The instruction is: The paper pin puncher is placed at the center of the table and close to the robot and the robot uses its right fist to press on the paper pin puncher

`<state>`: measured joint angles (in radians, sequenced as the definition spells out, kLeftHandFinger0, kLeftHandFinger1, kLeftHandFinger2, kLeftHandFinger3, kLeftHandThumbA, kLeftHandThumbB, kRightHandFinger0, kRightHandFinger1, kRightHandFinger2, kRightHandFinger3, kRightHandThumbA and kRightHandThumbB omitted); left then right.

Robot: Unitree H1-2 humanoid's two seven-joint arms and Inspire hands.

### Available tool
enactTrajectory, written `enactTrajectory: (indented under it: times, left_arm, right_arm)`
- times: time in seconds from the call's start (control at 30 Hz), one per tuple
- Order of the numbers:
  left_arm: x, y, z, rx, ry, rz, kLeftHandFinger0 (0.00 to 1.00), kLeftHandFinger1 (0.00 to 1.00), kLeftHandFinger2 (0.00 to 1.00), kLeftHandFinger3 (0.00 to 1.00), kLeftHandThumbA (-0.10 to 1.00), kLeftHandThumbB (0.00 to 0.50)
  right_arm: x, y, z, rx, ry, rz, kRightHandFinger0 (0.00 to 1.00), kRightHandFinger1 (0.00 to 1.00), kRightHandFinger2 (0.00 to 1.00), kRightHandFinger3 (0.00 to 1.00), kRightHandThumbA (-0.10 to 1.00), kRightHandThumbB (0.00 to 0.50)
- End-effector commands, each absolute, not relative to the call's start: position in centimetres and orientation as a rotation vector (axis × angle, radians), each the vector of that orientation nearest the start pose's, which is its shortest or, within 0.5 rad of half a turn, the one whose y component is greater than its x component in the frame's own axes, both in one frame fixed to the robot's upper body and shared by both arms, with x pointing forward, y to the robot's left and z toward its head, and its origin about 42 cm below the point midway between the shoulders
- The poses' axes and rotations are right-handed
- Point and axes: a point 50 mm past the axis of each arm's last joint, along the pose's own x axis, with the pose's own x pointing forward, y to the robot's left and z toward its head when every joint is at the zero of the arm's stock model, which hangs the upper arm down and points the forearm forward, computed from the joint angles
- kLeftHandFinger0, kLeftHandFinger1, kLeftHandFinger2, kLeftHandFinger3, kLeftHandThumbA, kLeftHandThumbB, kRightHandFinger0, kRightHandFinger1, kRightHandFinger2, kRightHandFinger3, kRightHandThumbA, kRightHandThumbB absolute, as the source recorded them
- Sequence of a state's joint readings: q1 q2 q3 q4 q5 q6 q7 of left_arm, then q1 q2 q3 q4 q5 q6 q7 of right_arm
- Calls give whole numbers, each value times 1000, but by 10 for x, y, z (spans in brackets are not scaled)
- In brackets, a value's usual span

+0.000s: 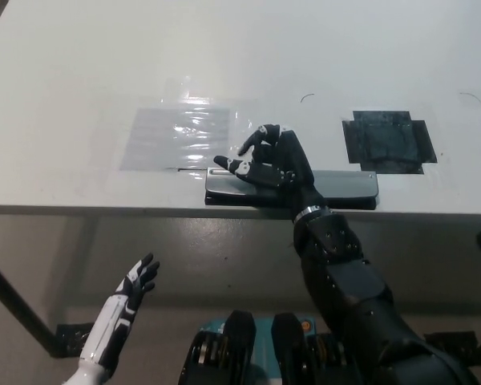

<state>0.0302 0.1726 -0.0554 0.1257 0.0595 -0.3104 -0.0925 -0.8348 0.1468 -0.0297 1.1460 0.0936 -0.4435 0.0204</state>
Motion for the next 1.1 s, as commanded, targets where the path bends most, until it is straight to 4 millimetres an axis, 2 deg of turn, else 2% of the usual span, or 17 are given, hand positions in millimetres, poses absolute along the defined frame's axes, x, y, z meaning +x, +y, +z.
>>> enactTrajectory:
  times: [0.0, 0.13, 0.33, 0.4, 0.43, 0.53, 0.6, 0.67, 0.7, 0.73, 0.77, 0.8, 0.83, 0.9, 0.93, 1.03, 1.07]
  left_arm:
    - [259, 250, 81, 237, -183, -192, 1000, 1000, 1000, 1000, 1000, 270]
    - [255, 250, 76, 234, -178, -203, 1000, 1000, 1000, 1000, 1000, 252]
    - [251, 250, 72, 233, -169, -206, 1000, 1000, 1000, 1000, 1000, 246]
    - [250, 251, 72, 233, -171, -203, 1000, 1000, 1000, 1000, 1000, 240]
    - [250, 251, 73, 233, -172, -201, 1000, 1000, 1000, 1000, 1000, 239]
    - [252, 251, 74, 238, -181, -203, 1000, 1000, 1000, 1000, 1000, 235]
    - [255, 251, 76, 230, -183, -206, 1000, 1000, 1000, 1000, 1000, 237]
    - [260, 251, 80, 230, -195, -205, 1000, 1000, 1000, 1000, 1000, 241]
    - [262, 251, 81, 232, -195, -203, 1000, 1000, 1000, 1000, 1000, 245]
    - [263, 250, 82, 235, -196, -201, 1000, 1000, 1000, 1000, 1000, 254]
    - [263, 250, 82, 236, -197, -200, 1000, 1000, 1000, 1000, 1000, 254]
    - [265, 250, 83, 237, -200, -200, 1000, 1000, 1000, 1000, 1000, 252]
    - [267, 250, 85, 239, -205, -202, 1000, 1000, 1000, 1000, 1000, 244]
    - [270, 249, 87, 240, -210, -202, 1000, 1000, 1000, 1000, 1000, 242]
    - [272, 249, 90, 244, -216, -204, 1000, 1000, 1000, 1000, 1000, 233]
    - [277, 250, 94, 250, -221, -202, 1000, 1000, 1000, 1000, 1000, 254]
    - [278, 250, 96, 252, -222, -203, 1000, 1000, 1000, 1000, 1000, 265]
  right_arm:
    - [399, -89, 4, 93, 361, 184, 0, 0, 216, 27, 1000, 174]
    - [384, -98, -12, 107, 399, 171, 2, 32, 297, 90, 1000, 167]
    - [380, -98, -14, 89, 388, 183, 22, 52, 315, 126, 1000, 163]
    - [382, -97, -12, 94, 386, 182, 1, 52, 311, 96, 1000, 179]
    - [384, -96, -10, 96, 381, 181, 40, 59, 323, 112, 1000, 207]
    - [398, -95, 4, 122, 313, 176, 1, 25, 317, 142, 1000, 240]
    - [423, -93, 36, 153, 189, 171, 0, 0, 239, 123, 1000, 213]
    - [448, -92, 87, 208, -16, 173, 18, 0, 146, 53, 1000, 132]
    - [456, -92, 114, 227, -99, 178, 1, 0, 37, 2, 1000, 150]
    - [460, -94, 143, 251, -174, 198, 0, 0, 1, 0, 1000, 162]
    - [460, -96, 155, 261, -203, 207, 0, 0, 0, 0, 1000, 162]
    - [460, -98, 199, 285, -309, 221, 0, 0, 0, 0, 1000, 194]
    - [457, -102, 231, 278, -395, 224, 0, 0, 7, 0, 1000, 196]
    - [449, -108, 272, 284, -532, 233, 0, 0, 0, 0, 1000, 175]
    - [432, -115, 312, 306, -612, 258, 0, 0, 0, 0, 1000, 192]
    - [404, -130, 350, 263, -745, 294, 0, 0, 0, 0, 1000, 208]
    - [388, -138, 362, 258, -803, 303, 0, 0, 0, 0, 1000, 181]
